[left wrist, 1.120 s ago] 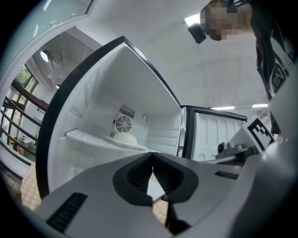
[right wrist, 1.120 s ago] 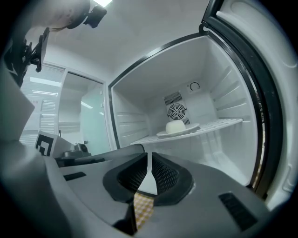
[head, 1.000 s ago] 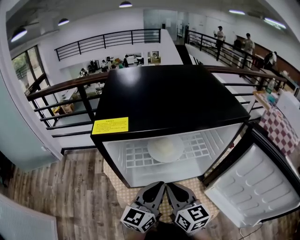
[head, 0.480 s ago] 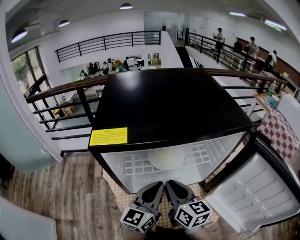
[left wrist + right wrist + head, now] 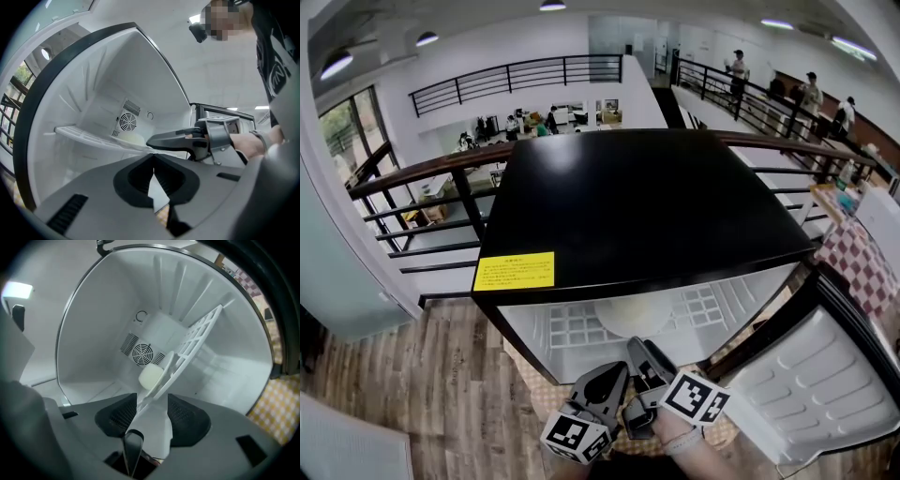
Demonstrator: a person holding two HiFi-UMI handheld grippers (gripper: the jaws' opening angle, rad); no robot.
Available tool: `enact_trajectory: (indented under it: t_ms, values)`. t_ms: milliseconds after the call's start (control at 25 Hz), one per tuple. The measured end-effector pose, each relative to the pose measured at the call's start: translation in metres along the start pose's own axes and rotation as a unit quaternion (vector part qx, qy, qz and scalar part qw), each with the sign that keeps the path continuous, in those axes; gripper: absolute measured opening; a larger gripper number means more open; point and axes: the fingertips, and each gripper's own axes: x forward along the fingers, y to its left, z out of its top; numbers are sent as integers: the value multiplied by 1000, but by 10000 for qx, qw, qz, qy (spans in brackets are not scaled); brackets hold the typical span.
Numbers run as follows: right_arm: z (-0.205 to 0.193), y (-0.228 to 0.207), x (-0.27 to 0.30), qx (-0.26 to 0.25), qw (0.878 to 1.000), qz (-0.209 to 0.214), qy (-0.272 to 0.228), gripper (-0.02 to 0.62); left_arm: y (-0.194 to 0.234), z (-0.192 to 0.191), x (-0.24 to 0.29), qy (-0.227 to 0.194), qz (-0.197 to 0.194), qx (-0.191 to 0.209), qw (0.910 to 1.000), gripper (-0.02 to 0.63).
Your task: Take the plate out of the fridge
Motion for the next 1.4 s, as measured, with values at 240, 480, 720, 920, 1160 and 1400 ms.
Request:
enact_trajectory:
  t_ms: [240, 480, 720, 920, 1160, 1400]
  values:
    - [9, -6, 14, 552, 9982, -185, -132, 199, 6, -2, -5, 48, 97, 36, 9999, 8]
    - [10, -13, 32, 952, 9948, -357, -47, 201, 15, 2, -12, 51, 254, 74, 9996, 8]
    - [6, -9, 40, 1022, 9944, -255, 84, 199, 18, 5, -19, 60, 338, 63, 9994, 9]
    - [5, -8, 33, 1286, 9913, -205, 185, 152, 13, 3, -18, 49, 268, 47, 9996, 8]
    - [4, -11, 27, 1622, 9857, -307, 327, 138, 11, 2, -18, 23, 234, 40, 9997, 8]
    - [1, -10, 19, 1904, 9802, -355, 418, 132, 13, 3, -20, -19, 288, 10, 9996, 8]
